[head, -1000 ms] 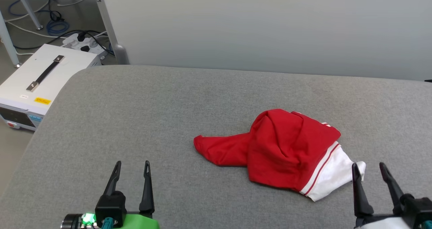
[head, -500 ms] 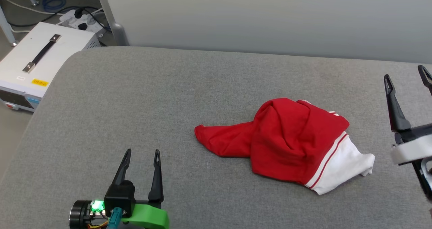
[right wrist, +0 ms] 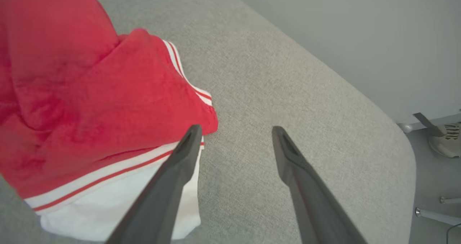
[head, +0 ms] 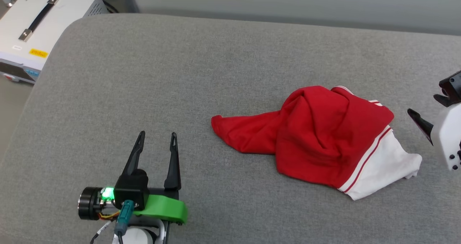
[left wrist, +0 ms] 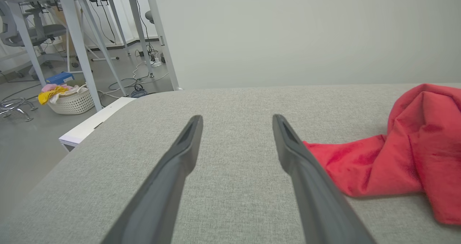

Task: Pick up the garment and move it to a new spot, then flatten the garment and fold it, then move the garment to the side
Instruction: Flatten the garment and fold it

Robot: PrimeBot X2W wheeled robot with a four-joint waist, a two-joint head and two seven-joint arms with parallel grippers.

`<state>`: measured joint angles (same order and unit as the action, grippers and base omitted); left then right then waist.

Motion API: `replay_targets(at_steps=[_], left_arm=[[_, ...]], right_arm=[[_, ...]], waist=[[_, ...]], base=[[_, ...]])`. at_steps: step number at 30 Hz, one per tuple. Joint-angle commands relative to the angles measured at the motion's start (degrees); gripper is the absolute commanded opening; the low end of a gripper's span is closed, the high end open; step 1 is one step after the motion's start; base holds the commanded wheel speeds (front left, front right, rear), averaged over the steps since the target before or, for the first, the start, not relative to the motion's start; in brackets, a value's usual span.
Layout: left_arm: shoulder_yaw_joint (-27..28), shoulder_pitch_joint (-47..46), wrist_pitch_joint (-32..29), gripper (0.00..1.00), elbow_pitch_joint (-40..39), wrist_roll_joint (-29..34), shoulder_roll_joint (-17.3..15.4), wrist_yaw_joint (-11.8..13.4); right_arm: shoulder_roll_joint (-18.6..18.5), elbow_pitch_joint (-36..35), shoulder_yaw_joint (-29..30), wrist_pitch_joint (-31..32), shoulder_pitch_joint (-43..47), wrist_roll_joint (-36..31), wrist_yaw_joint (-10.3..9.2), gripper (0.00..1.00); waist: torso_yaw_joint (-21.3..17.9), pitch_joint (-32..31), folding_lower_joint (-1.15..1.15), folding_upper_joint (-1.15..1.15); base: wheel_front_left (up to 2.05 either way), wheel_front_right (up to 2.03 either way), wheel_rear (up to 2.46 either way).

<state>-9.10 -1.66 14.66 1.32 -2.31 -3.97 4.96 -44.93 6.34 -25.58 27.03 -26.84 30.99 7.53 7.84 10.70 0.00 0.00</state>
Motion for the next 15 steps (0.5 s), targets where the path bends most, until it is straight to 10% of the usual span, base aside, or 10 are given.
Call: replay_targets(at_steps=[1,15], left_arm=[[-0.1,-1.4,0.3,1.0,-0.2,0.3,0.3,-0.3],[-2.0,-5.3,0.3,1.0,0.2,-0.9,1.0,0.8]], right_arm=[[-0.9,0.3,-1.4,2.2,-1.7,1.7,-0.04,1.0],[-0.2,10.6,-17.7,7.3,-4.2,9.8,-0.04,1.0]], waist=[[1.5,3.1,0.0,0.0],[4.7,8.6,0.0,0.0]], base=[[0.0,0.0,0.0],[0.0,0.0,0.0]])
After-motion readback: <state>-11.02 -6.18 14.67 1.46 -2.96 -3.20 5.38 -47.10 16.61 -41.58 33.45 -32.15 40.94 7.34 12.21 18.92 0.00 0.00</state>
